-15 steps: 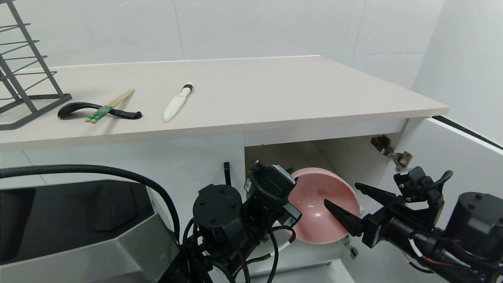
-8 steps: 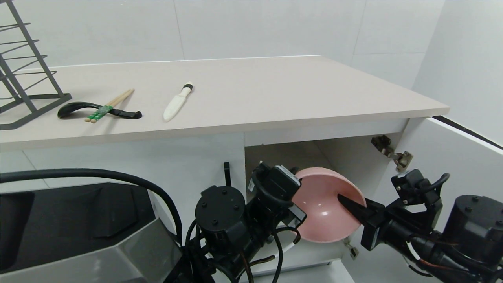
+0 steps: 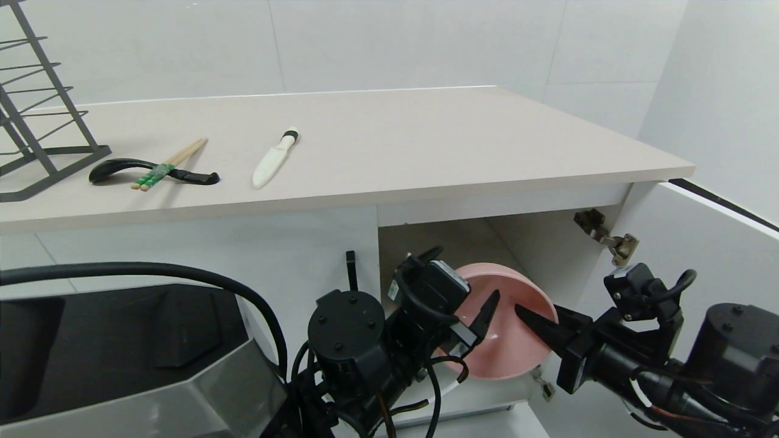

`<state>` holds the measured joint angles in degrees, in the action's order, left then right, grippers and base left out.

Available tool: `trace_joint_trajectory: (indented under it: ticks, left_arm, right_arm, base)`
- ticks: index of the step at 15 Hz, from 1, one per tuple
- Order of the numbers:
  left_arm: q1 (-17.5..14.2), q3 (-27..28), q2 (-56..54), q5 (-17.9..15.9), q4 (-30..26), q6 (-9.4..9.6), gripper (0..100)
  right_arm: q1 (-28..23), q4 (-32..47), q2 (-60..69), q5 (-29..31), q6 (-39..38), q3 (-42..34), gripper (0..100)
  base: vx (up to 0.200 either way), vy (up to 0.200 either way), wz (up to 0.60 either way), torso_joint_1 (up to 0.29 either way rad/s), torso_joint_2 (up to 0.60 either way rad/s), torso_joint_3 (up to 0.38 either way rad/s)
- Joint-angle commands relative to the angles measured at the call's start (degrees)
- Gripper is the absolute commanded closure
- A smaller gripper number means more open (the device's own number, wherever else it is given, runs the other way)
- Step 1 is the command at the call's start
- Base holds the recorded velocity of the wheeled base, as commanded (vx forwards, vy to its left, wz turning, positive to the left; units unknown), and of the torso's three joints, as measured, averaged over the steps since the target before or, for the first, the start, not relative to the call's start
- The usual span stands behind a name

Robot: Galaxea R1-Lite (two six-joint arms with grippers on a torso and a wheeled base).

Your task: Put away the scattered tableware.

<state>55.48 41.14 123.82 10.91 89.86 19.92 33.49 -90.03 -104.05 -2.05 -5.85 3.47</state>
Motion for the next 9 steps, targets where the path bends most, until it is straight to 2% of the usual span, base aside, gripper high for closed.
trace_joint_trajectory:
  ticks: [1,5,9]
  left_arm:
    - [0.07,-0.01,-0.42,-0.01,0.14,0.12,0]
    - [0.16,-2.12,-2.44,-1.77,0.14,0.21,0]
    - [0.16,-7.74,-6.22,-7.83,0.14,0.91,0]
  right_arm:
    - [-0.09,0.03,-0.1,0.29,-0.04,-0.05,100]
    - [-0.35,0.03,-0.28,0.29,-0.04,-0.13,100]
    - [-0.7,0.03,-0.46,0.29,-0.04,-0.22,100]
  base:
    - [0.0,0.0,0.0,0.0,0.0,0.0]
    - [0.0,0.0,0.0,0.0,0.0,0.0]
    - [0.0,0.0,0.0,0.0,0.0,0.0]
